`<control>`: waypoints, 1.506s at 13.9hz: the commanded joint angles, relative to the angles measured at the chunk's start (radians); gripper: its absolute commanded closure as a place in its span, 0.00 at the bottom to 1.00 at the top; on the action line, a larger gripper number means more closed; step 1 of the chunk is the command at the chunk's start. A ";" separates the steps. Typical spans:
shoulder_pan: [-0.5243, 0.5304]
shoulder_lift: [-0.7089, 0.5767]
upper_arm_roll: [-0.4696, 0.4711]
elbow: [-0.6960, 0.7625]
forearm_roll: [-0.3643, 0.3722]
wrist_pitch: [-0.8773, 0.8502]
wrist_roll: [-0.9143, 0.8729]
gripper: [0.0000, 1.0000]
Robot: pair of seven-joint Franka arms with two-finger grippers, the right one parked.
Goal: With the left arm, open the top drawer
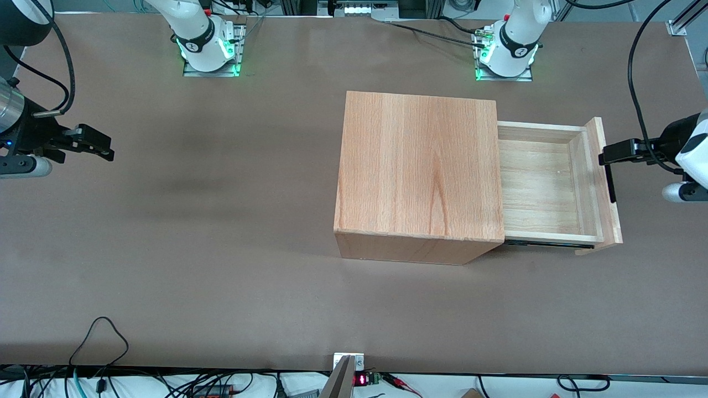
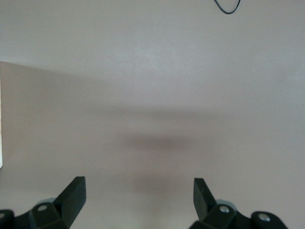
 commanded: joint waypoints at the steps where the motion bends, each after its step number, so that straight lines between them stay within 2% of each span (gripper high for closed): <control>1: 0.000 -0.022 0.002 0.002 0.002 -0.003 -0.006 0.00; 4: 0.000 -0.079 0.005 -0.065 0.005 0.025 -0.006 0.00; 11: 0.000 -0.091 0.008 -0.081 0.002 0.035 -0.006 0.00; 15: 0.000 -0.255 0.008 -0.334 -0.004 0.206 -0.006 0.00; 17: -0.043 -0.294 0.014 -0.383 0.005 0.247 -0.006 0.00; 21: -0.048 -0.312 0.023 -0.417 0.005 0.319 -0.005 0.00</control>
